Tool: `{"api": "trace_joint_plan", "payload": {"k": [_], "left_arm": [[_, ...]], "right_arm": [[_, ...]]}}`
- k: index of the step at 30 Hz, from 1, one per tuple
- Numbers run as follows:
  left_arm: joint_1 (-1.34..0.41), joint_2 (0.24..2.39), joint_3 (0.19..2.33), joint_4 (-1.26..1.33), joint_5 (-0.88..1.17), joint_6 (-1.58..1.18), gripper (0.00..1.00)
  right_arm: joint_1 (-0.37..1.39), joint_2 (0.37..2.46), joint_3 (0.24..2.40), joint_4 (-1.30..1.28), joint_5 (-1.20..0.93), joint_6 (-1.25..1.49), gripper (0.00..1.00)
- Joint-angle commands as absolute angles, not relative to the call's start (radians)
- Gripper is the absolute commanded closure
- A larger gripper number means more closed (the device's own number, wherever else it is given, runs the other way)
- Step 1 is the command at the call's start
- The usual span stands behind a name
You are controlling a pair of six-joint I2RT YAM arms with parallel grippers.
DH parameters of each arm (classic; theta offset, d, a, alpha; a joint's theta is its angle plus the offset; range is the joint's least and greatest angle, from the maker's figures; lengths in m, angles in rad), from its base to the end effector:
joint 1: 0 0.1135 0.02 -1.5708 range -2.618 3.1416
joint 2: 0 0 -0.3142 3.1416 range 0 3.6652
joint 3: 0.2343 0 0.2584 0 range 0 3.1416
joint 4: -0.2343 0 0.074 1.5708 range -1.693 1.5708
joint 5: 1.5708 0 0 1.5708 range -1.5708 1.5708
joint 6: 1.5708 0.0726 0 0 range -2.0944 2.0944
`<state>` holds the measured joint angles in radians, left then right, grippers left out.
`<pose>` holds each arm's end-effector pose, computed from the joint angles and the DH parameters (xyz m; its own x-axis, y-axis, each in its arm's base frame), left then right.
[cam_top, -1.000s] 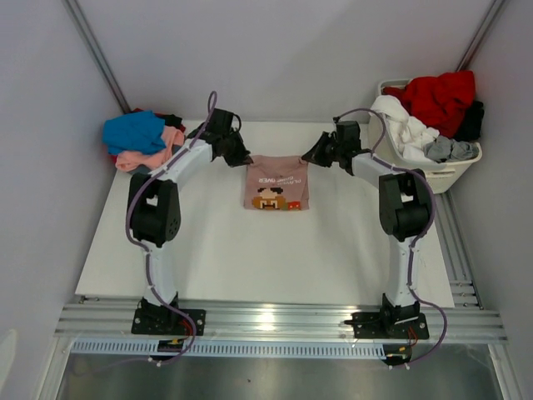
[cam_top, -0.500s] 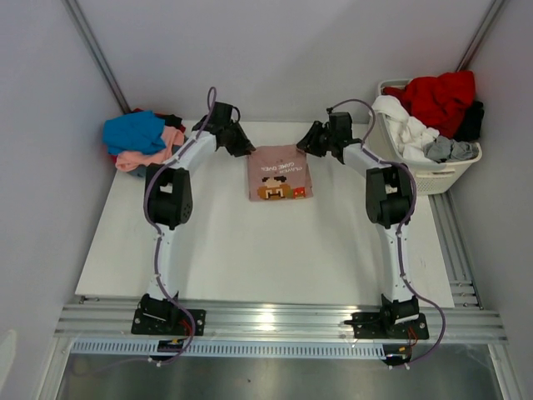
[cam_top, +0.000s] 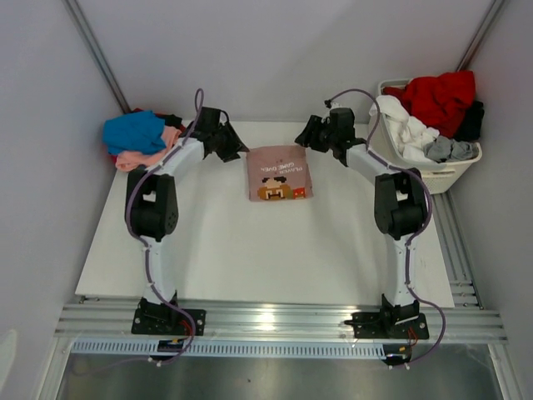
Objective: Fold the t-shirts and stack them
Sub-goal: Fold the long partially folded tshirt into a neat square
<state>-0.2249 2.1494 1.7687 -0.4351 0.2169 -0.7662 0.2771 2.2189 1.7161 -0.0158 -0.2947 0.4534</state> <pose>0.5295 -0.1372 0.2333 -0.7622 -0.5203 -0.3851 -0.2317 0.7749 -0.5881 0.5554 0.1799 0.2243 -0.6495 0.2510 -0.7177 -0.2446 0.8248 0.5098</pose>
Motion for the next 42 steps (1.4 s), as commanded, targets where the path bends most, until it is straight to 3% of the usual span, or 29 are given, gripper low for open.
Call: {"api": "trace_joint_plan", "payload": {"k": [1, 7, 16, 20, 25, 29, 42], "left_arm": [[-0.233, 1.964, 1.678, -0.267, 0.259, -0.750, 0.54], [-0.245, 1.861, 1.453, -0.046, 0.385, -0.790, 0.54], [-0.308, 2.080, 1.566, 0.006, 0.535, -0.842, 0.59], [-0.322, 2.201, 1.678, -0.098, 0.560, -0.870, 0.66], [-0.322, 2.311, 1.779, -0.190, 0.549, -0.877, 0.70], [-0.301, 2.368, 1.902, -0.322, 0.482, -0.844, 0.67], [-0.146, 2.342, 1.882, -0.376, 0.456, -0.816, 0.65]], "right_arm": [[0.293, 2.086, 1.704, 0.074, -0.287, 0.414, 0.45], [0.296, 2.046, 1.597, 0.132, -0.328, 0.468, 0.47], [0.314, 2.221, 1.563, 0.308, -0.511, 0.713, 0.87], [0.330, 2.325, 1.607, 0.362, -0.554, 0.796, 0.96], [0.336, 2.427, 1.698, 0.333, -0.557, 0.825, 0.99], [0.334, 2.444, 1.744, 0.221, -0.484, 0.737, 0.99], [0.308, 2.365, 1.738, -0.041, -0.258, 0.512, 1.00]]}}
